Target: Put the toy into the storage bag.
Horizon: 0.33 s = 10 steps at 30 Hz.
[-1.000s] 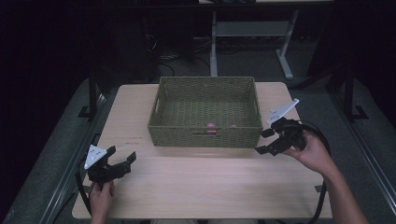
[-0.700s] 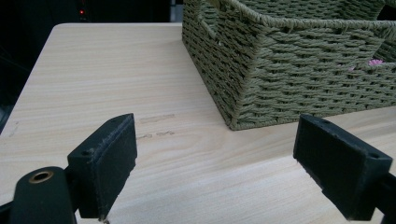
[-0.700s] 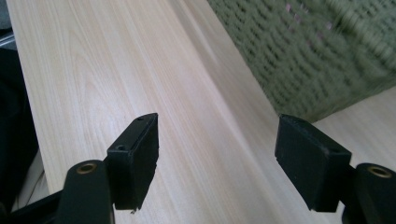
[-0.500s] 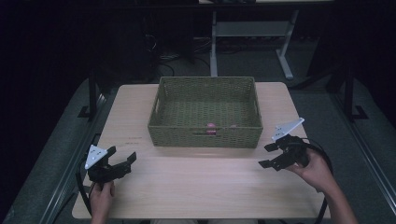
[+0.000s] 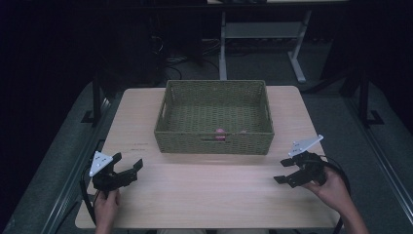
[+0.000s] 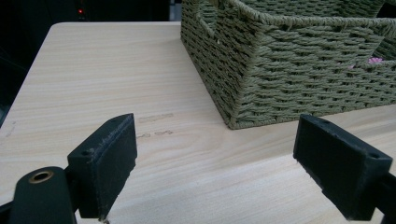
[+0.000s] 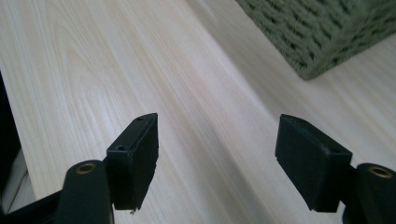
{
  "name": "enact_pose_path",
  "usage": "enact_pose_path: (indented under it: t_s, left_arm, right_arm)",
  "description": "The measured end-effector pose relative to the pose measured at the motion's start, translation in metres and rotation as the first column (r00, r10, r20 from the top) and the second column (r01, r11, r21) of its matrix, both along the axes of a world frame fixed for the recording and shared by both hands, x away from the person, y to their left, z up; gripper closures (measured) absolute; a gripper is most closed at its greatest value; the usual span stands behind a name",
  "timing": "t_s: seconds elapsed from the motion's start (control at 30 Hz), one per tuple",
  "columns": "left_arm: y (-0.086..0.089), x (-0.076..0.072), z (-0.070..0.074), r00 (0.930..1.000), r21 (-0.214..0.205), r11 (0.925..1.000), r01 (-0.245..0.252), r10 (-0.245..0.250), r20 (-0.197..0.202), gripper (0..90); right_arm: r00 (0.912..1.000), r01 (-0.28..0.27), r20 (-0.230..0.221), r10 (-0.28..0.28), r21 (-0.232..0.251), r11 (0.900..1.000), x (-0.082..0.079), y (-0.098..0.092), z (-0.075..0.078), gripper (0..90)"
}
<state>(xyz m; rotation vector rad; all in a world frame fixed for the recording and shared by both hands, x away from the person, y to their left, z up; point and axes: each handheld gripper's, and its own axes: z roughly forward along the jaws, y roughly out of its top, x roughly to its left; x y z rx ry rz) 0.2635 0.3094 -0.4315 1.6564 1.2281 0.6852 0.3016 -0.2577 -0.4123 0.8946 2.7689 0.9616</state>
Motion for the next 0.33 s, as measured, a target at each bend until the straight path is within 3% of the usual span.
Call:
enact_pose_path:
  t_s: [0.33]
  left_arm:
    - [-0.002,0.001,-0.001,1.0,0.004,1.0,0.006,-0.006,0.0,13.0]
  right_arm:
    - [0.9993,0.037,0.012,-0.037,-0.001,0.9993,-0.025,-0.003,-0.019,27.4]
